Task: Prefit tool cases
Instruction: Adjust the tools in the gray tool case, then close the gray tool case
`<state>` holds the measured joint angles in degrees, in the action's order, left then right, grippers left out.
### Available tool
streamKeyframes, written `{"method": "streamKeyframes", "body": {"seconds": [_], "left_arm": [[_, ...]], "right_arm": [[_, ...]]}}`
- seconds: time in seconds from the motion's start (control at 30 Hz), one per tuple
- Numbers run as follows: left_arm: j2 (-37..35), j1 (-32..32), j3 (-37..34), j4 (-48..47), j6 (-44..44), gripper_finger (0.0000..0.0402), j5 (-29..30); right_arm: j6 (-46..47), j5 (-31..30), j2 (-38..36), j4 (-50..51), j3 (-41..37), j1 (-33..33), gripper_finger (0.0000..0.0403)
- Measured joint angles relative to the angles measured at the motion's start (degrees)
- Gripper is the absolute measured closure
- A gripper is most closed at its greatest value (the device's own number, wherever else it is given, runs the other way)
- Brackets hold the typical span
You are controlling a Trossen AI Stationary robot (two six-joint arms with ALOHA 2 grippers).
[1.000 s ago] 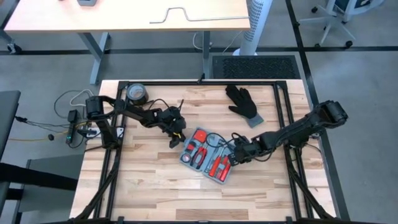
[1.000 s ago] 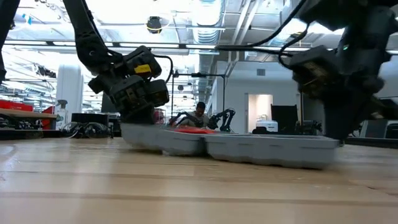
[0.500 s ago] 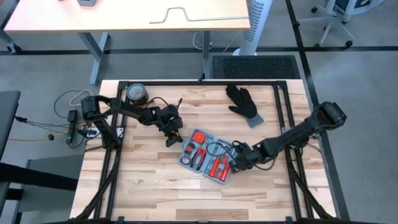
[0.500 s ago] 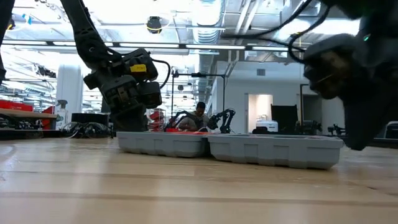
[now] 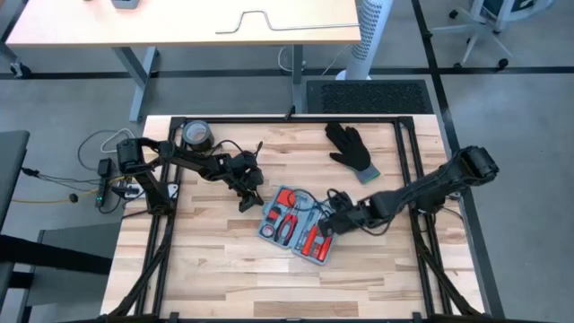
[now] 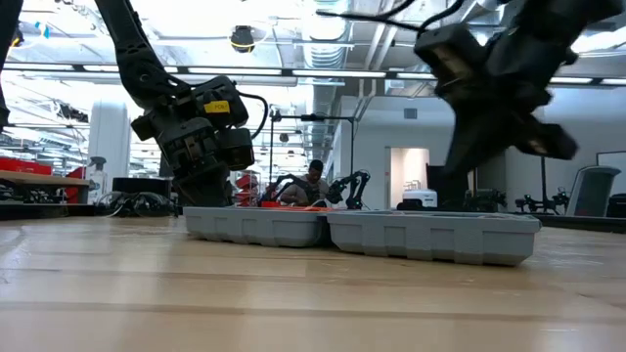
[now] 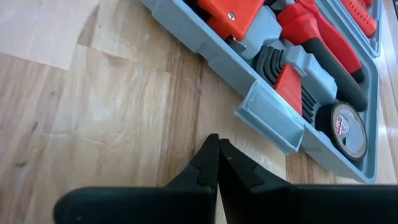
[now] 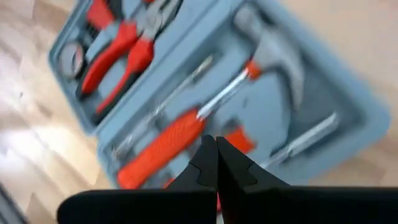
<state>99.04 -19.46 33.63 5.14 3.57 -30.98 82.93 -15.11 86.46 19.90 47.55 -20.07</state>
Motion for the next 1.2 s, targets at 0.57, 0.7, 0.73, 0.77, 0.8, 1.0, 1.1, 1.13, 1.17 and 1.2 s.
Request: {"method": "streamKeyframes", "body": {"seconds": [0.57,0.7,0.73,0.77,0.8,1.0,1.1,1.13,1.17,1.2], "left_arm": [[0.0,0.0,-0.1,0.4,0.4,0.0401,0.1],[0.0,0.0,-0.1,0.4,0.3,0.0401,0.1],[0.0,0.0,-0.1,0.4,0.3,0.0402,0.1],[0.0,0.0,-0.1,0.4,0.3,0.0402,0.1],[0.0,0.0,-0.1,0.4,0.3,0.0402,0.1],[0.0,0.0,-0.1,0.4,-0.2,0.0402,-0.4],[0.0,0.0,-0.1,0.4,-0.5,0.0402,-0.8],[0.0,0.1,-0.1,0.3,-0.5,0.0402,-0.9],[0.0,0.2,-0.1,0.4,-0.6,0.0402,-1.0],[0.0,0.3,-0.1,0.3,-0.6,0.0401,-1.1]], "right_arm": [[-6.0,7.6,11.1,-13.6,1.3,4.9,0.0403],[-6.8,5.4,5.1,-7.4,3.8,3.6,0.0403],[-6.9,4.8,3.5,-4.9,4.2,3.1,0.0403],[-6.7,4.5,2.3,-2.5,4.5,2.6,0.0403],[-6.2,4.5,1.4,-0.3,4.9,2.0,0.0403],[3.8,3.0,-1.8,9.8,5.3,-4.7,0.0403],[10.3,3.0,-0.9,12.8,5.2,-8.7,0.0403],[12.4,3.1,-0.5,12.9,5.2,-9.7,0.0403],[14.0,3.0,0.2,12.8,5.1,-10.7,0.0403],[15.4,3.1,1.0,12.1,4.7,-11.1,0.0403]]}}
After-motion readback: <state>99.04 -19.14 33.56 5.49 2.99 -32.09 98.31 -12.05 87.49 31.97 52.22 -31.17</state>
